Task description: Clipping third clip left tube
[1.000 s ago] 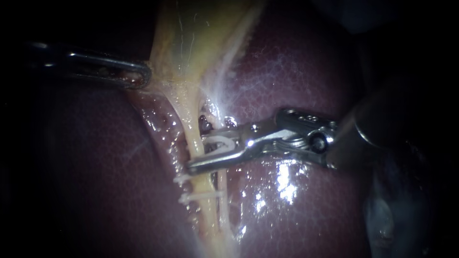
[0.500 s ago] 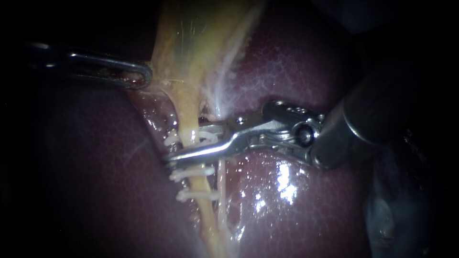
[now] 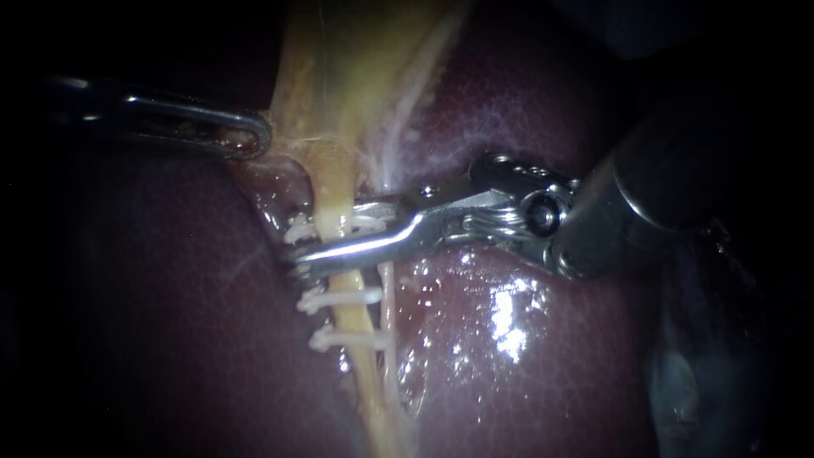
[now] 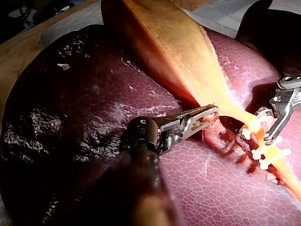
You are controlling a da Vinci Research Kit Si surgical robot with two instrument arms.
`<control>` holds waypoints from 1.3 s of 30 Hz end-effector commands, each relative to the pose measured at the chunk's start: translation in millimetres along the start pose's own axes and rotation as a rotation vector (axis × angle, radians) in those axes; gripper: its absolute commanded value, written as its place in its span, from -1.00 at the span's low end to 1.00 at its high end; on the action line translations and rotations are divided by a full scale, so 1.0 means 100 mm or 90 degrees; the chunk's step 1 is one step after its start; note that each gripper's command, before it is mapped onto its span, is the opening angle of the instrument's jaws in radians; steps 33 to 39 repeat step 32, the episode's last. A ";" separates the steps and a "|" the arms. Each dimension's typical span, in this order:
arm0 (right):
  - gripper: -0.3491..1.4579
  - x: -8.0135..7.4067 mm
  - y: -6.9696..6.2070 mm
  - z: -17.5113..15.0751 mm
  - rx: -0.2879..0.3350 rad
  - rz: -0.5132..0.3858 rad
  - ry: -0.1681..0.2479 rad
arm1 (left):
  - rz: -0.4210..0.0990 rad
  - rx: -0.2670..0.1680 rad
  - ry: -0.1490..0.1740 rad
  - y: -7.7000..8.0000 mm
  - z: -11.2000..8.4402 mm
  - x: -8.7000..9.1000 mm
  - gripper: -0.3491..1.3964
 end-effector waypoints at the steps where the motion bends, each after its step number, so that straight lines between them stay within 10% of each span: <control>1: -0.48 0.000 0.000 0.000 0.000 0.000 0.000 | 0.000 0.000 0.000 0.000 0.000 0.000 -1.00; 12: -1.00 -0.001 0.000 -0.002 0.001 0.003 -0.001 | 0.000 0.000 0.000 0.000 0.000 0.000 -1.00; 39: -1.00 -0.004 0.001 -0.003 -0.037 0.004 -0.031 | 0.000 0.000 0.000 0.000 0.000 0.000 -1.00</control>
